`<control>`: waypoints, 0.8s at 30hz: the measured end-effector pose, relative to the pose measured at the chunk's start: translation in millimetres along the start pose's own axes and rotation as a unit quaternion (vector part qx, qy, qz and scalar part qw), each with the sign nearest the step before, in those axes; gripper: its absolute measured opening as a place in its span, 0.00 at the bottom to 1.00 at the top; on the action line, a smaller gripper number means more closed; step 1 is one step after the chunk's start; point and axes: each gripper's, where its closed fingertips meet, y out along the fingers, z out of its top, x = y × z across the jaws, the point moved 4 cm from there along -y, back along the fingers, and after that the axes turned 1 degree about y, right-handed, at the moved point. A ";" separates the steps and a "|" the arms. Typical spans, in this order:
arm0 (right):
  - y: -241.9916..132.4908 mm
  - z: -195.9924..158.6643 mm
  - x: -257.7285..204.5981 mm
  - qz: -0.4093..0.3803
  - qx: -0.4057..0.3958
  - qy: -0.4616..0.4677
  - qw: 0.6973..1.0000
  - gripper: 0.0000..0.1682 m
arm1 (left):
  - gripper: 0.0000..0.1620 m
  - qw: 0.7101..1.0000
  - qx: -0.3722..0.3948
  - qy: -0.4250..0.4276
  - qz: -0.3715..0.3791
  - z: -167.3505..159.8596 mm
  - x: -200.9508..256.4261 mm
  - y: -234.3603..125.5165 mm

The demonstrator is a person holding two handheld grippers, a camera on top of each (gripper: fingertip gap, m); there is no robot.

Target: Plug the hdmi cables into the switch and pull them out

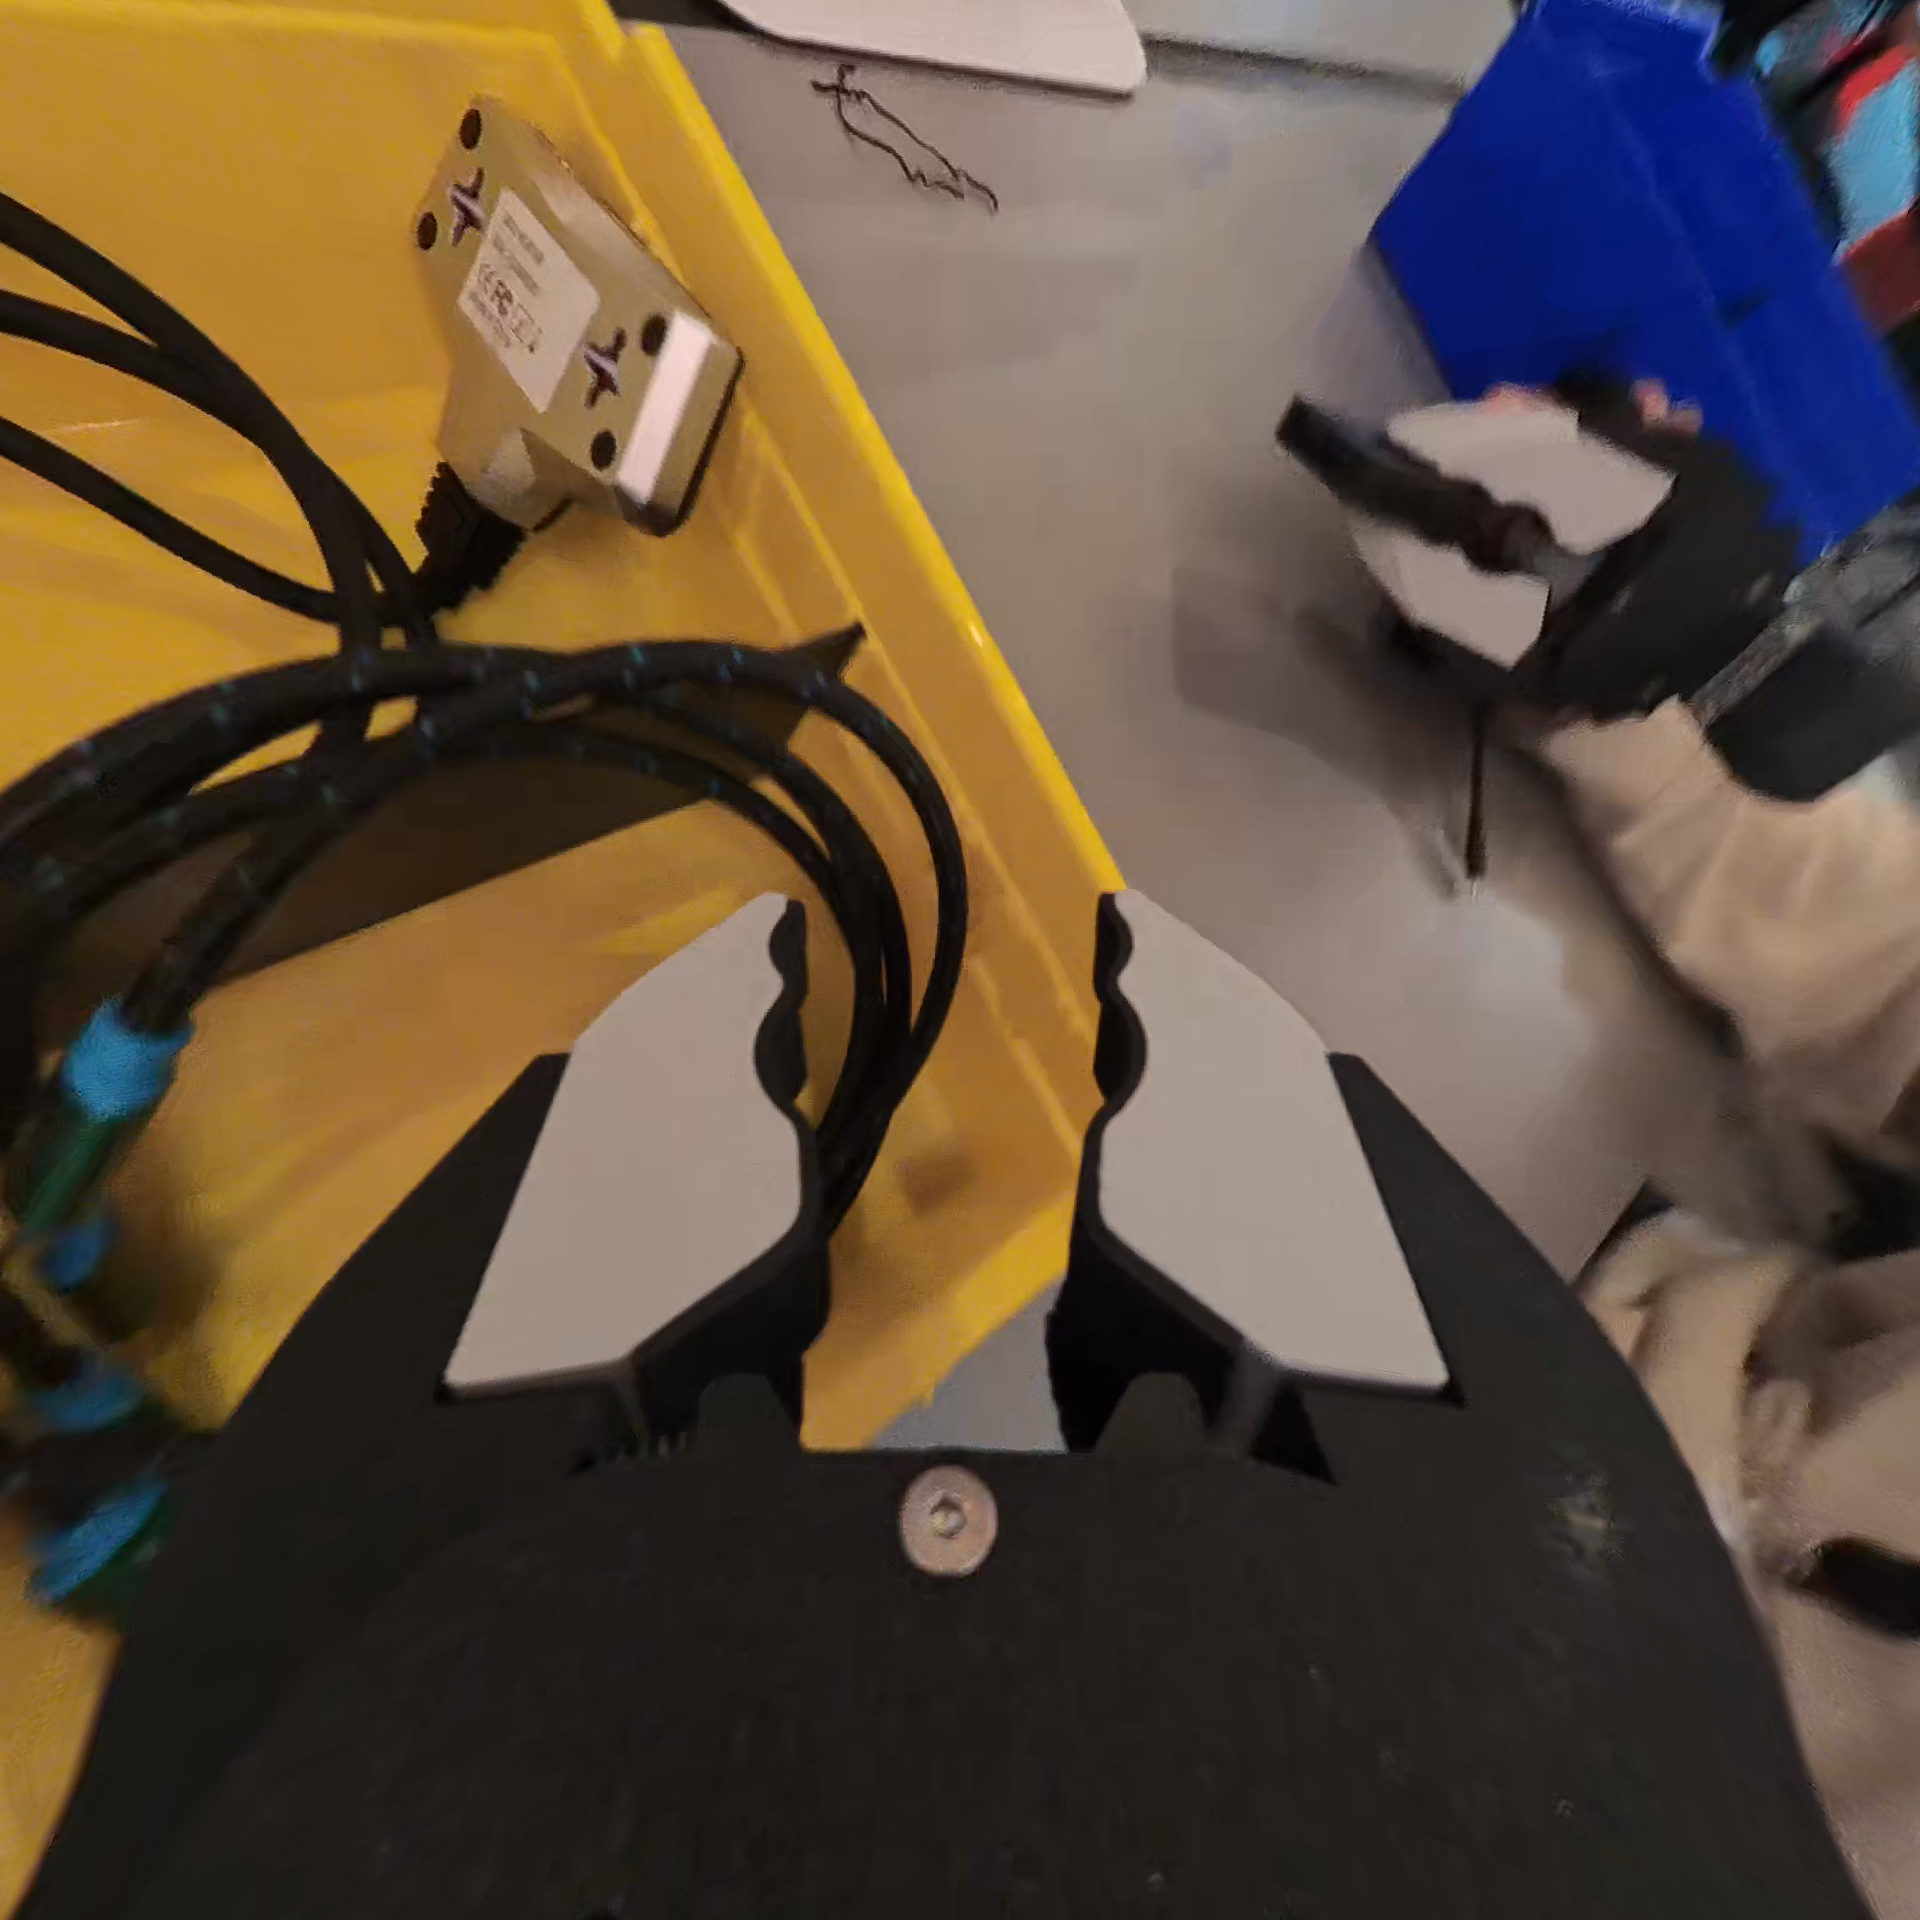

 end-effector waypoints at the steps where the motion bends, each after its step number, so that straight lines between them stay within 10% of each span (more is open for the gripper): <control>1: -0.1 -0.5 0.1 0.000 -0.001 0.001 1.000 0.08 | 0.31 1.000 0.006 -0.018 0.007 6.2 -4.9 5.7; 11: 1.2 -1.1 -5.0 0.019 0.000 -0.003 1.000 0.08 | 0.11 0.989 0.033 -0.112 0.090 18.9 -22.3 23.2; 24: -1.1 -1.9 -2.6 0.015 0.003 0.004 1.000 0.08 | 0.07 0.992 0.121 -0.021 0.025 21.4 53.9 -82.6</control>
